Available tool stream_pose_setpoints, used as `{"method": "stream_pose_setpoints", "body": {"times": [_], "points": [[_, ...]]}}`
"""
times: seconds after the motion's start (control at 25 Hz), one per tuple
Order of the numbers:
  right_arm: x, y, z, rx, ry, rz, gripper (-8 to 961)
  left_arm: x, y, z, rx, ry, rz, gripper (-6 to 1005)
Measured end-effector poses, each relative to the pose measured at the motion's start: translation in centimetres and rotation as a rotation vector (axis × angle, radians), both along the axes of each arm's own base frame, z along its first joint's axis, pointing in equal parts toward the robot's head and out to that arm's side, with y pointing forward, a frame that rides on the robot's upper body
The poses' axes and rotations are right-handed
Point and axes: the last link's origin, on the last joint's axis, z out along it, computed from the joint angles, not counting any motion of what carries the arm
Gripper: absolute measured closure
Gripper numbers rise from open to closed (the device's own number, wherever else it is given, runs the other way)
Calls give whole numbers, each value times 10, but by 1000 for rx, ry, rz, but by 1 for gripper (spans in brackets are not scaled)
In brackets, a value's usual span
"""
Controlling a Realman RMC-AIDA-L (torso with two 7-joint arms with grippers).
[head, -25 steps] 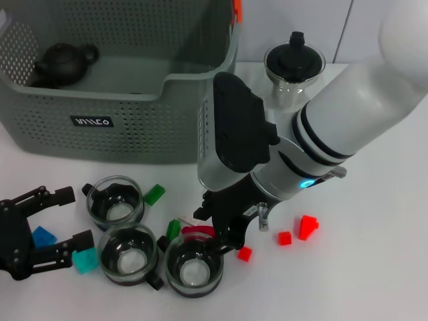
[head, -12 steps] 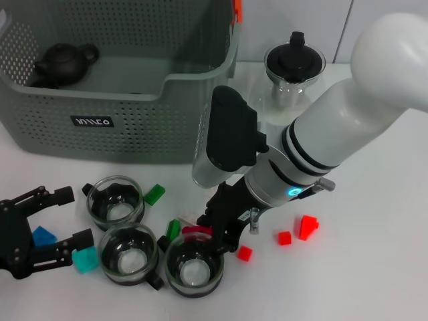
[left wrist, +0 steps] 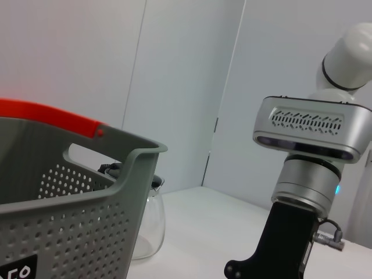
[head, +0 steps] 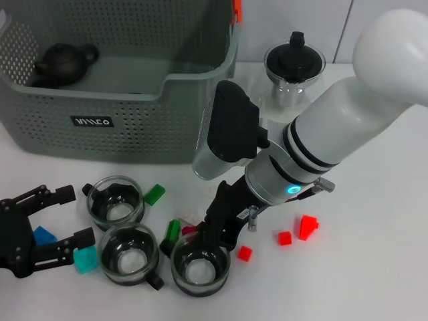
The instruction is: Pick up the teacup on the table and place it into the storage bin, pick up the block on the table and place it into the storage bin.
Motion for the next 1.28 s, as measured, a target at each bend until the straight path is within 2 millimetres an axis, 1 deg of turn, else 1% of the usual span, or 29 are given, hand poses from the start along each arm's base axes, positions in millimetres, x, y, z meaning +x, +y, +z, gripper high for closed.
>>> {"method": "stream_pose_setpoints", "body": {"times": [0.2,0.24,0.36,0.48,0.64,0.8,0.84,0.92,1.04,1.08,1.16,1.28], "points": [[0,2,2,5,7,-21,858,0,0,0,0,0,0,95],[-1,4,5,8,15,-31,864,0,0,0,1,0,0,95],[-4,9,16,11,57,-83,883,-1,0,0,2,2,3,95],[-8,16,33,5,118,-146,895,-1,0,0,2,3,5,95],[-15,23,72,-3,233,-193,893,-1,0,0,3,4,5,95],[-25,25,128,62,395,-165,893,-2,0,0,5,8,10,94],[-29,24,143,83,452,-146,892,-2,0,0,6,9,14,94],[-39,23,167,121,579,-111,892,-3,1,-1,7,9,18,94],[-53,29,188,199,719,-84,892,-3,2,-2,7,6,19,94],[-57,35,191,237,745,-82,892,-2,2,-2,6,5,18,94],[-65,49,190,317,759,-83,892,-2,3,-3,5,1,17,95],[-77,71,177,413,742,-103,891,-3,2,-5,6,0,27,95]]}}
